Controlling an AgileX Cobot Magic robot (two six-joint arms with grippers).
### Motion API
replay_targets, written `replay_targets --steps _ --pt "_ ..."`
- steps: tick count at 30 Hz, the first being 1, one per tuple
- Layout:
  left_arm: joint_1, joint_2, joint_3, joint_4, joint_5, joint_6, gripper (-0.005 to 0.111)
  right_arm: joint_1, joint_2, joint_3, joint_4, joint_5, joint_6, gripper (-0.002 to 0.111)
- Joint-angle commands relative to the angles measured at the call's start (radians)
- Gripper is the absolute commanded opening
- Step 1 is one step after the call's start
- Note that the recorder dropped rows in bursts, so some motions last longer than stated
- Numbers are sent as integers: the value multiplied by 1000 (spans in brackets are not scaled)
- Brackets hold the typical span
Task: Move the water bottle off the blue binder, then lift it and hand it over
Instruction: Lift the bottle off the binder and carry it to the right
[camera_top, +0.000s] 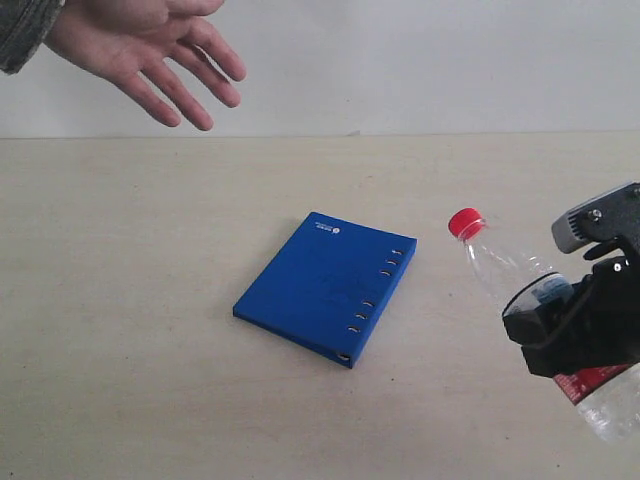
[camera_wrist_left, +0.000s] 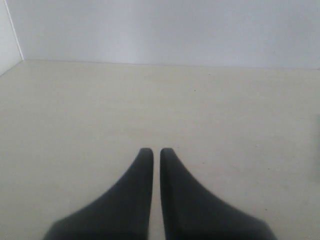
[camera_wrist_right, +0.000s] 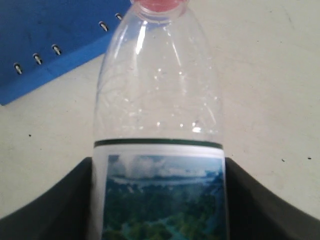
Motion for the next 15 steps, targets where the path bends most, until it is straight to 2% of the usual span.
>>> replay_targets --steps 1,3,8,15 --pt "-5 -4 4 -7 0 5 5 -3 -2 -19 50 16 -47 0" --pt "-5 -4 4 -7 0 5 5 -3 -2 -19 62 18 -107 0" --pt "-5 -4 4 -7 0 5 5 -3 -25 -37 62 105 -63 0" --pt "-5 -4 4 -7 0 5 5 -3 -276 -57 62 143 55 0"
